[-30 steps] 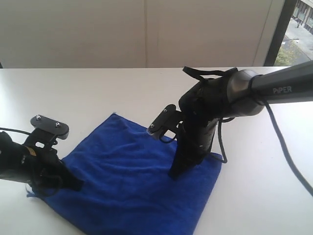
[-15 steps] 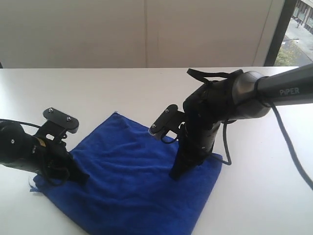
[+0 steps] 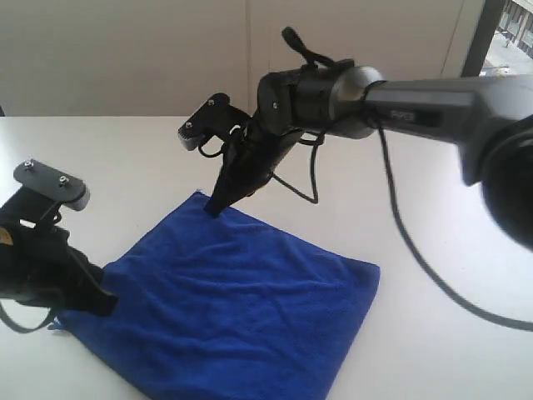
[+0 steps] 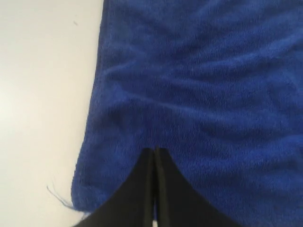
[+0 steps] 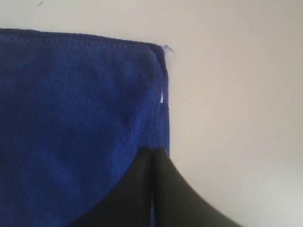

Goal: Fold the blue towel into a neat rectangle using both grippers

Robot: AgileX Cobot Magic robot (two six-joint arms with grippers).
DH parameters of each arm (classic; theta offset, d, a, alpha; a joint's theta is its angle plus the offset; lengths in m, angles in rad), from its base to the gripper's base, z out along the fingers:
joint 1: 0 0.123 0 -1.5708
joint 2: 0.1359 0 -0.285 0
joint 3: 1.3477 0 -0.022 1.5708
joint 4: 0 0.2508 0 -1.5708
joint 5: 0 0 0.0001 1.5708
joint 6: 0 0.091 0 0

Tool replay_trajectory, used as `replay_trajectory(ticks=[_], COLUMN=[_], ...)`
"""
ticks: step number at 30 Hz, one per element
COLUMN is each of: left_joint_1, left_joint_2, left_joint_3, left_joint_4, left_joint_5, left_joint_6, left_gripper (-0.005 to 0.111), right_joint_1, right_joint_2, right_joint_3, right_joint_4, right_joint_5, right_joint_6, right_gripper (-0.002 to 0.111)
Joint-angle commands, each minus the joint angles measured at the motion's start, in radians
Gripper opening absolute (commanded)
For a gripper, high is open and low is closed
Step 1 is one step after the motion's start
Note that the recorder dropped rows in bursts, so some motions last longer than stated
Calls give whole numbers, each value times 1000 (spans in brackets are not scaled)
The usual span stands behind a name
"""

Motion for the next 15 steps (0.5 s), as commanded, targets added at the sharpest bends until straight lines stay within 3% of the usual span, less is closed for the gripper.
replay_trajectory(ticks=[1, 5, 15], left_joint_1=[1, 1, 1], left_joint_2=[-12, -12, -12], left_joint_3=[77, 105, 111], left_joint_4=[-14, -20, -27], left_joint_5=[-50, -113, -135], left_joint_6=[-39, -43, -43], left_gripper=[0, 0, 0], right_joint_1=[-11, -11, -22], right_joint_2=[139, 188, 241], right_joint_3=[-152, -195, -217], right_joint_4=[83, 267, 113], right_joint_5=[73, 84, 24], right_joint_6=[-107, -249, -162], right_gripper=[0, 0, 0])
